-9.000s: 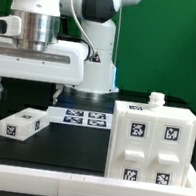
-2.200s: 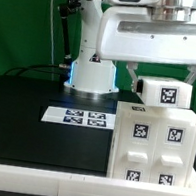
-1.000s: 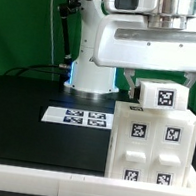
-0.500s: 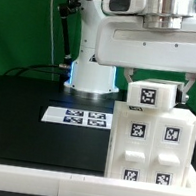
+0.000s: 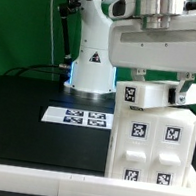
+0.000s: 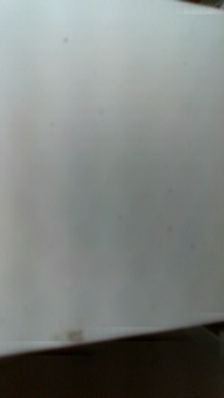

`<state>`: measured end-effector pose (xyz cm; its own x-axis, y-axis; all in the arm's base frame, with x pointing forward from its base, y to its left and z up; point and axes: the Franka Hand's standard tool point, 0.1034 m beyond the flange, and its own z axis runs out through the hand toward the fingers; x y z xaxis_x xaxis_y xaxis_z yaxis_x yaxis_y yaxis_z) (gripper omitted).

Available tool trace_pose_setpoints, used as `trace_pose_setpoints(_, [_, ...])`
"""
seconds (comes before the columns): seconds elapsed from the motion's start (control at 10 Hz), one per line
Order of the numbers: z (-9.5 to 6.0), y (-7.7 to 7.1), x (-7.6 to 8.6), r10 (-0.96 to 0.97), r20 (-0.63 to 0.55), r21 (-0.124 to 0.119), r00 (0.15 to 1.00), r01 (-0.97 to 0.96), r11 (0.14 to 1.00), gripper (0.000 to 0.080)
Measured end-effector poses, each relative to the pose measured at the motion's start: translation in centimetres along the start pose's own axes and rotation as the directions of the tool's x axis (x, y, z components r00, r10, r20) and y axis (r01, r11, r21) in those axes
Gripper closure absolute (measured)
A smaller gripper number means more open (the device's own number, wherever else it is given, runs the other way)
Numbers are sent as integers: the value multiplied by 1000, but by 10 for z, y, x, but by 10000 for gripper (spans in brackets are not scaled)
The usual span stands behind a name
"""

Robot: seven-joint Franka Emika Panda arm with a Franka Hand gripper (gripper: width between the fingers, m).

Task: Assemble cabinet

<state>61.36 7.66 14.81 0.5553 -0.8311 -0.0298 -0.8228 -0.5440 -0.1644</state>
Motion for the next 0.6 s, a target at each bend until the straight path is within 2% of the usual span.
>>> trace_pose_setpoints(0.4, [1, -3, -6, 258, 5, -2, 966, -258, 966, 253])
trace_pose_setpoints(0.6, [1, -3, -5, 394, 5, -1, 919, -394, 919, 253])
